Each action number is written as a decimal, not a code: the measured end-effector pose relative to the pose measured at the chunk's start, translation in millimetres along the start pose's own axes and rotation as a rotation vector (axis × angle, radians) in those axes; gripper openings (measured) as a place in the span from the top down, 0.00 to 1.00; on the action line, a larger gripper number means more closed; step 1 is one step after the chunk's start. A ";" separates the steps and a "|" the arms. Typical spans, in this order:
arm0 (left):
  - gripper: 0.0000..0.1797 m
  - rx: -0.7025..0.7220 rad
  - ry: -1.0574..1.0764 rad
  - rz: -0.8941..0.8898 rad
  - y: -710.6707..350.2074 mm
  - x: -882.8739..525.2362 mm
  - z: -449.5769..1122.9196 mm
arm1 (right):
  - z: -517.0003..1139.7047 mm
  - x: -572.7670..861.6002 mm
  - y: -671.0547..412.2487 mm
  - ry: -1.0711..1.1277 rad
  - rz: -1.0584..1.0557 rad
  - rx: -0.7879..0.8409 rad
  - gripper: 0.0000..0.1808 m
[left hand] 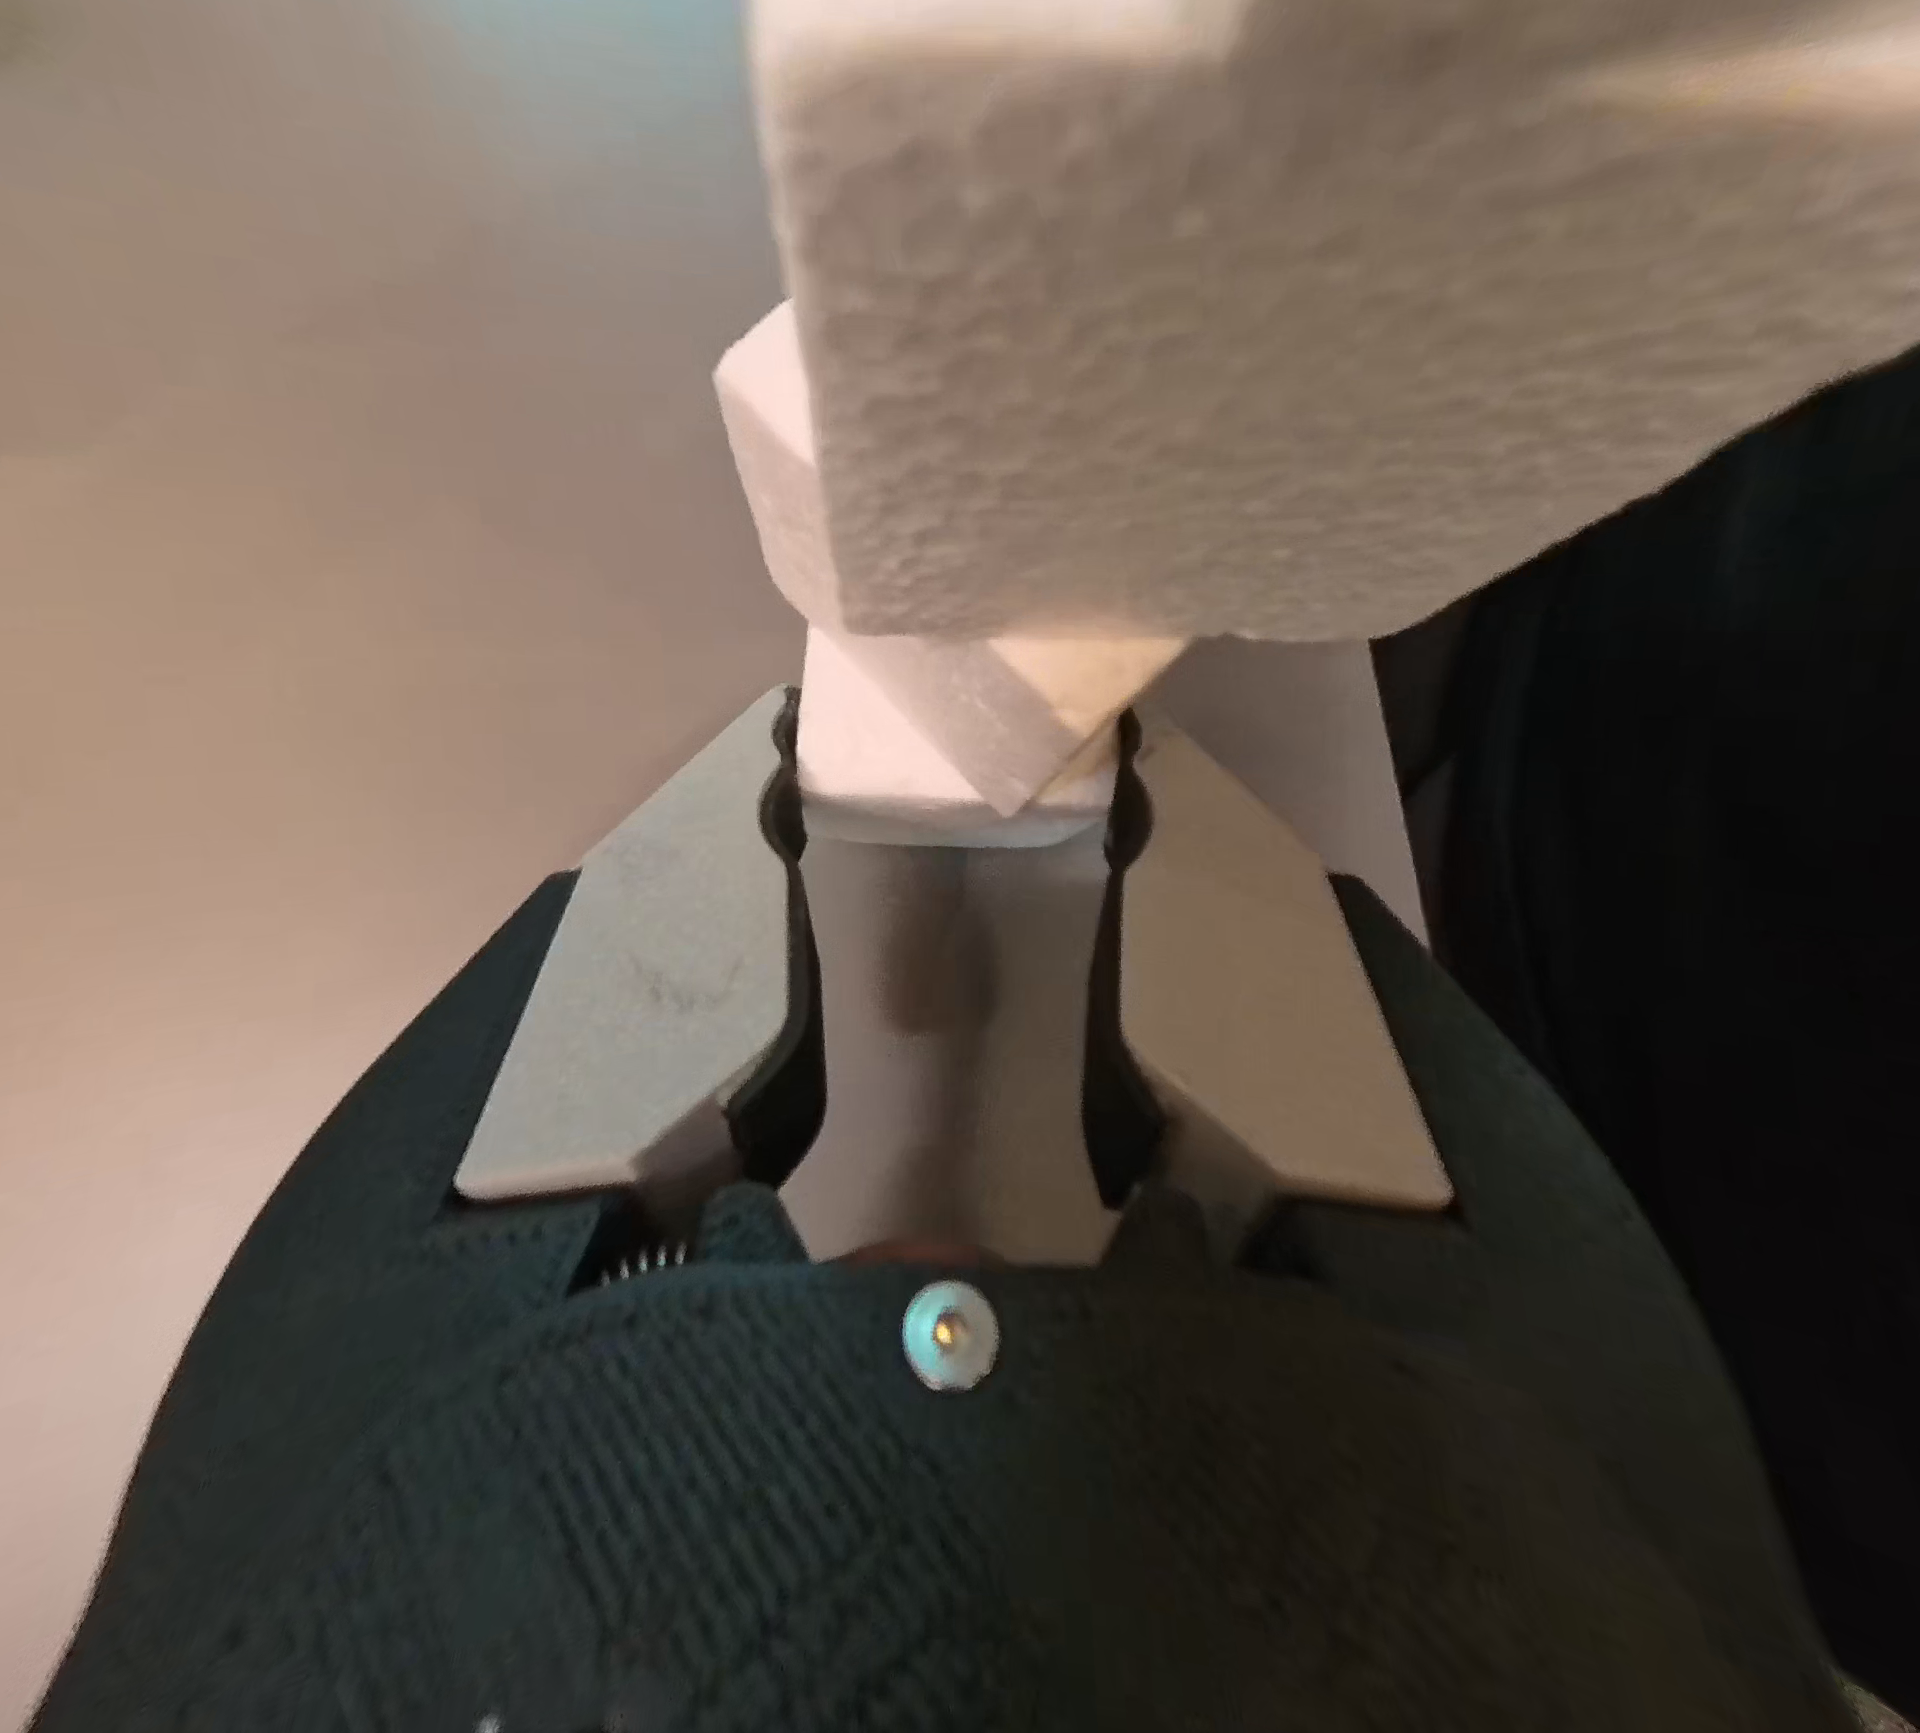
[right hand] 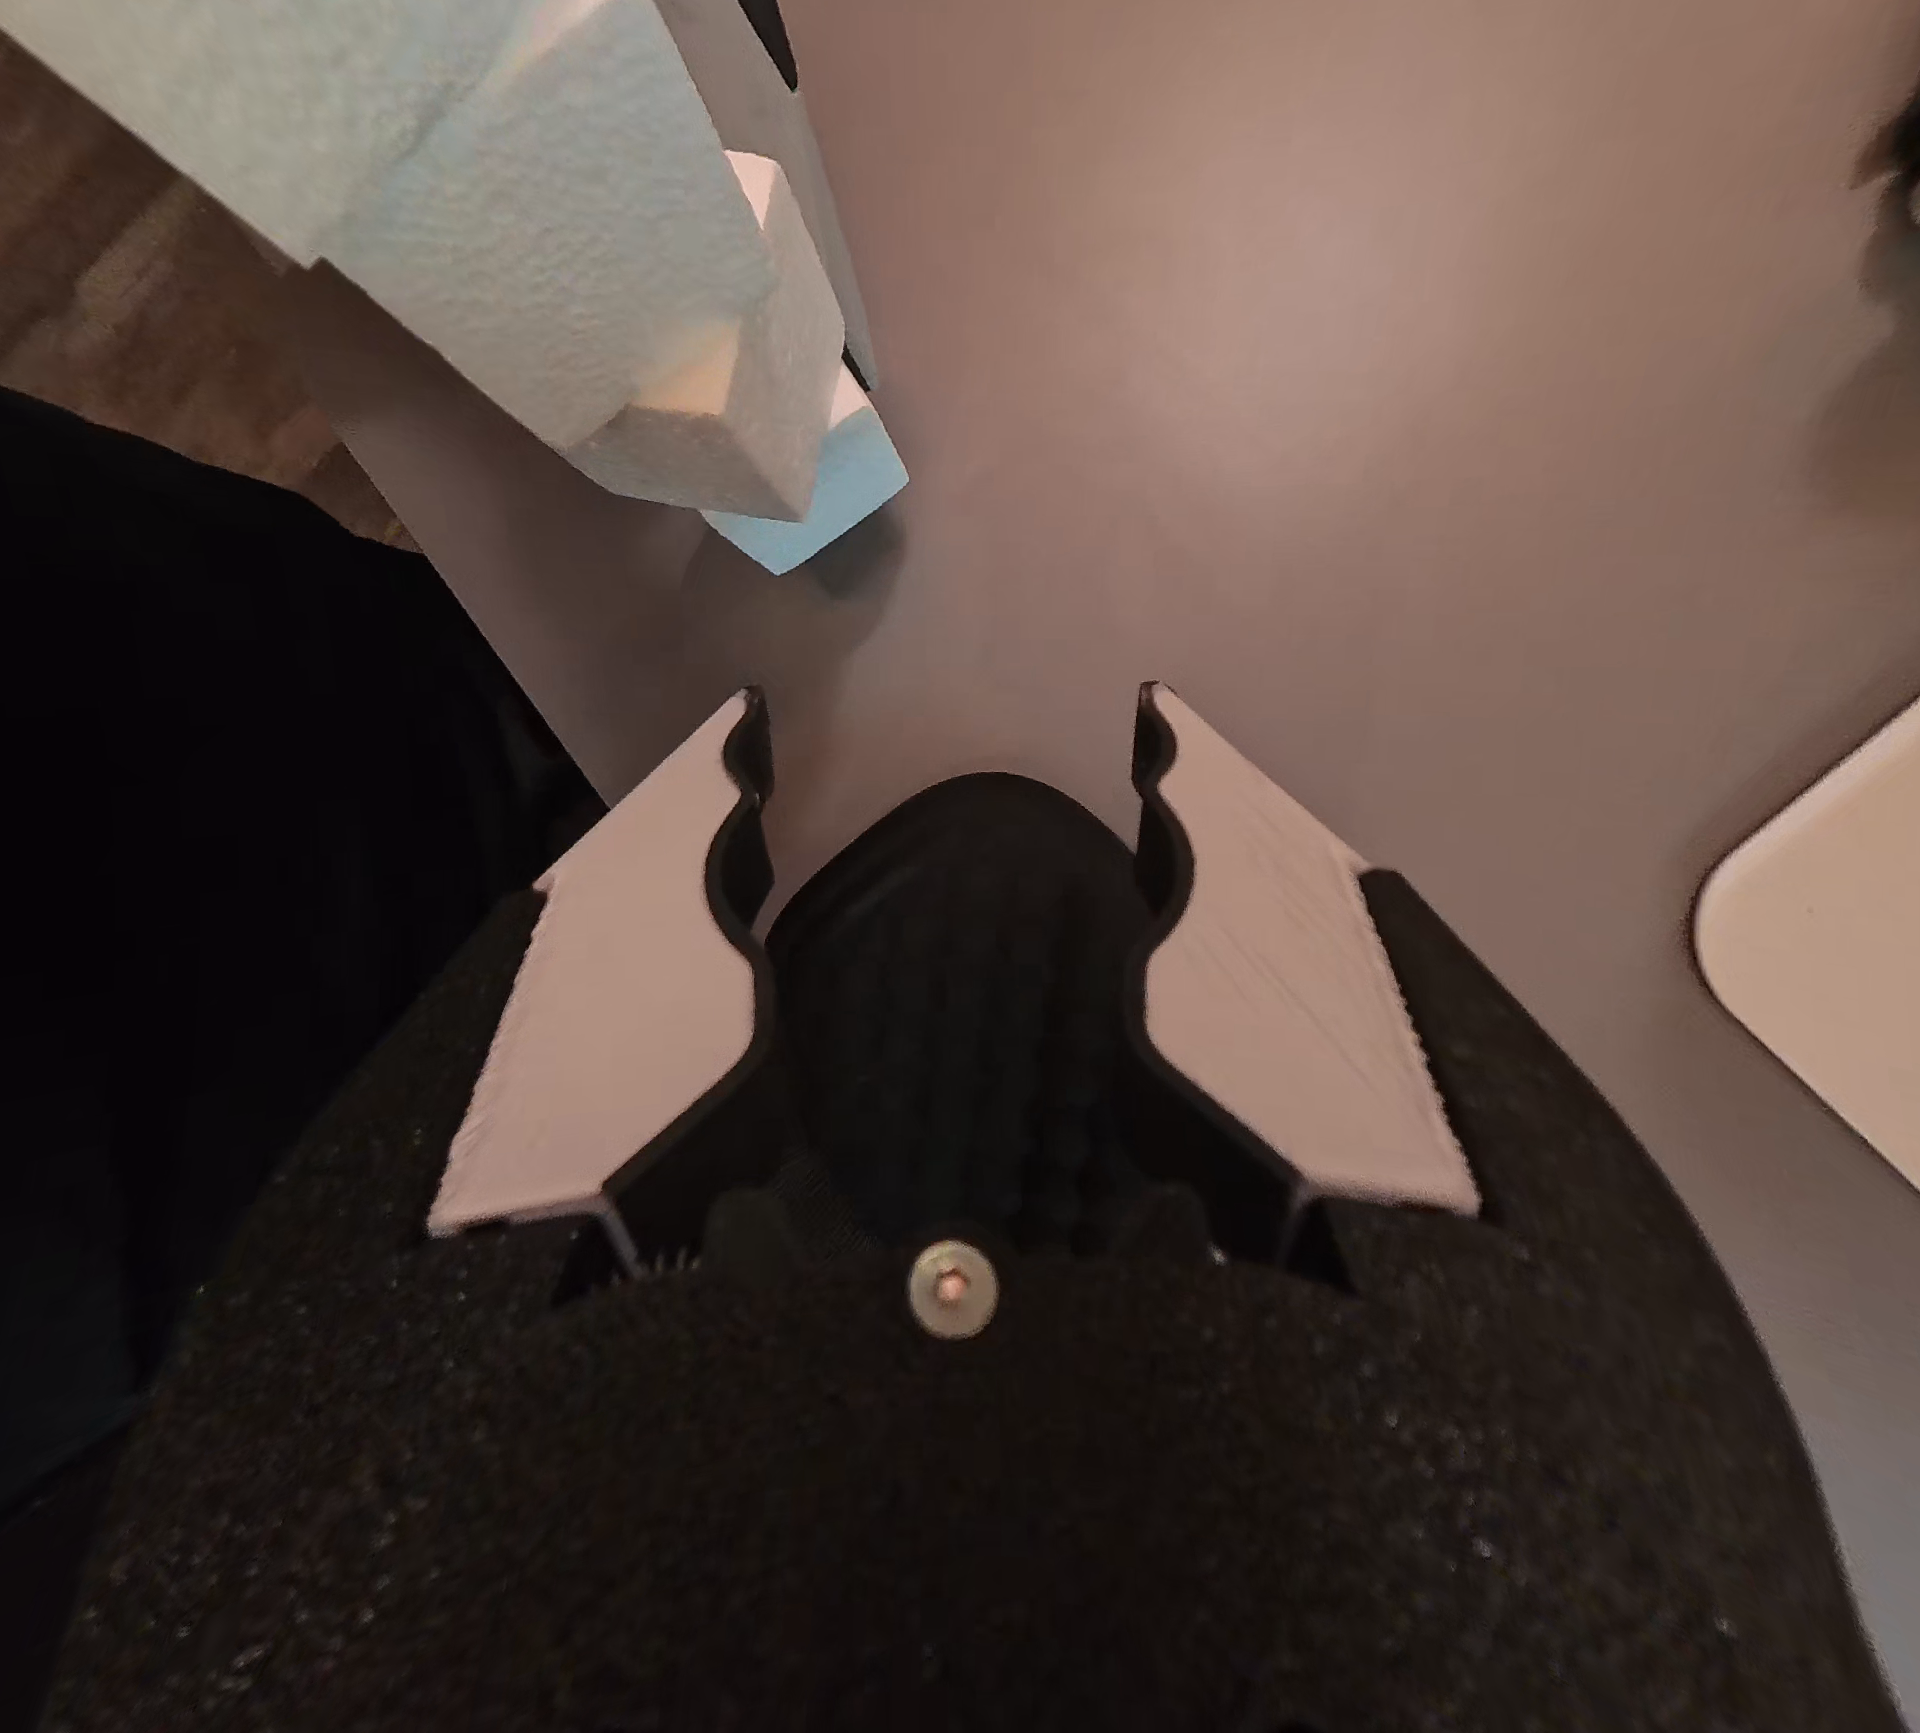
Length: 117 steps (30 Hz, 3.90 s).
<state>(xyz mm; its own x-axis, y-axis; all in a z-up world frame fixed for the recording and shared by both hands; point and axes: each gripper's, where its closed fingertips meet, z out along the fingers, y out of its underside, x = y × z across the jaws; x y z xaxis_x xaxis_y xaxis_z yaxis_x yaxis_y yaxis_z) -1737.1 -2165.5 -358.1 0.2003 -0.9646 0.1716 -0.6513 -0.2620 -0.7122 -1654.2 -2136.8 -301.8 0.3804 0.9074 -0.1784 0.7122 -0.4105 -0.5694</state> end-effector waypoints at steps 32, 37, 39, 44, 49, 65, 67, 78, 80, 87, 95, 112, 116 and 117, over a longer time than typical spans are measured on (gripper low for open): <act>0.68 -0.048 0.089 0.089 -81.0 -1.8 -2.8 | -139.7 -88.8 18.4 0.364 0.220 0.225 0.61; 0.68 -0.047 0.090 0.113 -95.8 -0.8 -3.5 | -146.7 -106.8 35.0 0.401 0.253 0.224 0.61; 0.68 -0.051 0.097 0.120 -100.3 1.4 -2.9 | -149.5 -113.0 41.4 0.414 0.267 0.226 0.61; 0.68 -0.065 0.106 0.127 -114.2 4.0 -0.2 | -158.3 -125.1 58.5 0.448 0.319 0.242 0.61; 0.68 -0.069 0.111 0.140 -137.4 6.1 3.0 | -165.9 -136.8 75.3 0.476 0.366 0.250 0.61; 0.68 -0.067 0.151 0.181 -215.6 17.3 60.4 | -207.9 -173.3 178.5 0.598 0.597 0.249 0.60; 0.68 -0.070 0.155 0.189 -227.6 19.1 72.2 | -216.5 -174.2 193.7 0.610 0.622 0.256 0.60; 0.68 -0.055 0.125 0.198 -317.7 24.0 141.6 | -274.1 -169.5 286.0 0.627 0.693 0.263 0.60; 0.68 -0.057 0.115 0.199 -334.7 24.0 156.2 | -287.8 -166.6 304.5 0.627 0.701 0.263 0.60; 0.68 -0.055 0.086 0.180 -391.7 19.0 207.2 | -330.6 -160.7 377.8 0.622 0.733 0.256 0.61; 0.68 -0.083 0.042 0.176 -451.7 -0.3 262.6 | -364.9 -161.2 454.4 0.595 0.827 0.267 0.61; 0.68 0.094 0.207 -0.042 -637.1 -73.0 446.3 | -418.9 -21.6 561.4 0.554 0.998 0.247 0.60; 0.68 0.205 0.402 -0.376 -674.1 -73.2 487.3 | -459.9 48.7 568.4 0.561 0.957 0.199 0.60; 0.66 0.223 0.446 -0.490 -675.4 -73.9 496.8 | -470.3 65.7 571.2 0.566 0.955 0.190 0.60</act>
<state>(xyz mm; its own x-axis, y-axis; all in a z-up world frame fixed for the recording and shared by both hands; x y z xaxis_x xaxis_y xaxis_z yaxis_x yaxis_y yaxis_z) -948.4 -1901.9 -227.9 0.0820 -0.6696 0.7382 -0.3875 -0.7038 -0.5953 -945.0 -2353.8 -261.3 0.9689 0.0378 -0.2447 -0.0971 -0.8510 -0.5161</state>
